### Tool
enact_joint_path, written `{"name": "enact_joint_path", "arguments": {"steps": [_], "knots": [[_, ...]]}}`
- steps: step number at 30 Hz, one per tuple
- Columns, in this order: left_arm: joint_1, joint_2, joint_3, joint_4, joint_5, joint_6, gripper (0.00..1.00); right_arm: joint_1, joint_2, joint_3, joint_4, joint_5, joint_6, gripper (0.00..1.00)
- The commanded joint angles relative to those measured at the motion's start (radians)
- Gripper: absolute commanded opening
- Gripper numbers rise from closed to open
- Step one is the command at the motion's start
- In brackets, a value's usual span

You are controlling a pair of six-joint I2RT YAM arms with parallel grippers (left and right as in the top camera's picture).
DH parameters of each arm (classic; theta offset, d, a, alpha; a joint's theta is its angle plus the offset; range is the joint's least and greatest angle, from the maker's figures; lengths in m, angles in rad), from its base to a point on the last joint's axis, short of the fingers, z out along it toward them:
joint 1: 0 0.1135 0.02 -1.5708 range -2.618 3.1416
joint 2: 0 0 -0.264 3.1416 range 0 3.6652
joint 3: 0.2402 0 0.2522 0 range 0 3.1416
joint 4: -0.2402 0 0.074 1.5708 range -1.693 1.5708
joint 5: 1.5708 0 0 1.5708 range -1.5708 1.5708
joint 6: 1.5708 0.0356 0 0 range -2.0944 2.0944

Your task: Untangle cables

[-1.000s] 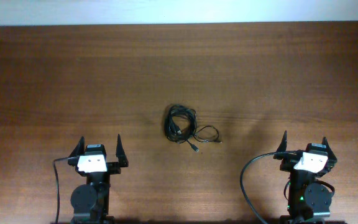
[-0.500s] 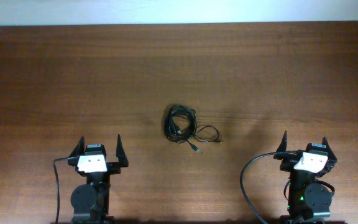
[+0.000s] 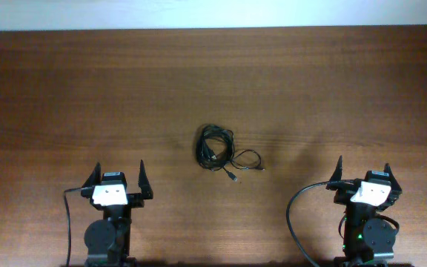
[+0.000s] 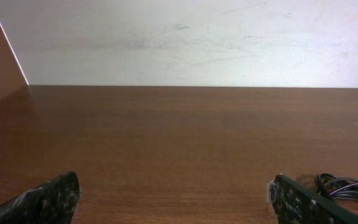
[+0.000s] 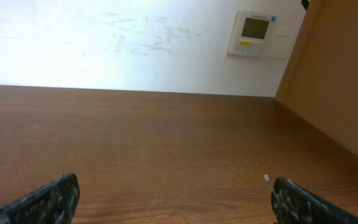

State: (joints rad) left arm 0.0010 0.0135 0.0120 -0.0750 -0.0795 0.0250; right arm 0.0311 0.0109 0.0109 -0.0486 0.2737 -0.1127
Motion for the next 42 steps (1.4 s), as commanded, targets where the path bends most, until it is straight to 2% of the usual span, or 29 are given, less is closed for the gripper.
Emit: {"name": "enact_joint_path", "arguments": {"steps": [1, 9, 11, 13, 15, 16, 17, 19, 21, 23, 28, 30, 32, 33, 35, 39, 40, 41, 42], "knots": [[-0.006, -0.006, -0.003, -0.001, -0.016, -0.009, 0.99, 0.008, -0.008, -0.005, -0.004, 0.026, 0.0, 0.99], [-0.006, -0.006, -0.003, -0.002, 0.012, -0.01, 0.99, 0.008, -0.008, -0.005, -0.004, 0.026, 0.0, 0.99], [-0.006, -0.006, -0.003, 0.05, 0.016, -0.011, 0.99, 0.008, -0.008, -0.005, -0.004, 0.026, 0.0, 0.98], [-0.006, -0.006, 0.006, 0.113, 0.068, -0.01, 0.98, 0.008, -0.008, -0.005, -0.004, 0.026, 0.0, 0.98], [-0.007, -0.006, 0.056, 0.09, 0.103, -0.011, 0.98, 0.008, -0.008, -0.005, -0.004, 0.026, 0.0, 0.99], [-0.007, -0.005, 0.101, 0.032, 0.103, -0.011, 0.98, 0.008, -0.008, -0.005, -0.004, 0.026, 0.0, 0.99], [-0.006, 0.016, 0.22, -0.127, 0.1, -0.012, 0.98, 0.008, -0.008, -0.005, -0.004, 0.026, 0.0, 0.98], [-0.007, 0.05, 0.317, -0.248, 0.099, -0.015, 0.98, 0.008, -0.008, -0.005, -0.004, 0.026, 0.0, 0.98], [-0.007, 0.146, 0.522, -0.464, 0.1, -0.014, 0.98, 0.008, -0.008, -0.005, -0.004, 0.026, 0.0, 0.98], [-0.007, 0.233, 0.661, -0.559, 0.123, -0.014, 0.98, 0.008, -0.008, -0.005, -0.004, 0.026, 0.0, 0.99], [-0.007, 0.576, 1.061, -0.827, 0.28, -0.009, 0.98, 0.008, -0.008, -0.005, -0.004, 0.026, 0.0, 0.99], [-0.007, 0.779, 1.226, -0.974, 0.362, -0.01, 0.98, 0.008, -0.008, -0.005, -0.004, 0.026, 0.0, 0.98], [-0.007, 0.877, 1.271, -0.999, 0.426, -0.01, 0.98, 0.008, -0.008, -0.005, -0.004, 0.026, 0.0, 0.99], [-0.007, 0.924, 1.272, -0.999, 0.468, -0.01, 0.87, 0.008, -0.008, -0.005, -0.004, 0.026, 0.0, 0.98], [-0.007, 0.98, 1.272, -1.012, 0.489, -0.01, 0.01, 0.008, -0.008, -0.005, -0.004, 0.026, 0.0, 0.99], [-0.007, 1.107, 1.271, -1.091, 0.486, -0.01, 0.0, 0.008, -0.008, -0.005, -0.004, 0.026, 0.0, 0.99], [-0.007, 1.133, 1.27, -1.099, 0.484, -0.01, 0.03, 0.008, -0.008, -0.005, -0.004, 0.026, 0.0, 0.98], [-0.008, 1.167, 1.265, -1.106, 0.483, -0.01, 0.19, 0.008, -0.008, -0.005, -0.004, 0.026, 0.0, 0.99], [-0.008, 1.2, 1.264, -1.122, 0.484, -0.01, 0.42, 0.008, -0.008, -0.005, -0.004, 0.026, 0.0, 0.99]]}}
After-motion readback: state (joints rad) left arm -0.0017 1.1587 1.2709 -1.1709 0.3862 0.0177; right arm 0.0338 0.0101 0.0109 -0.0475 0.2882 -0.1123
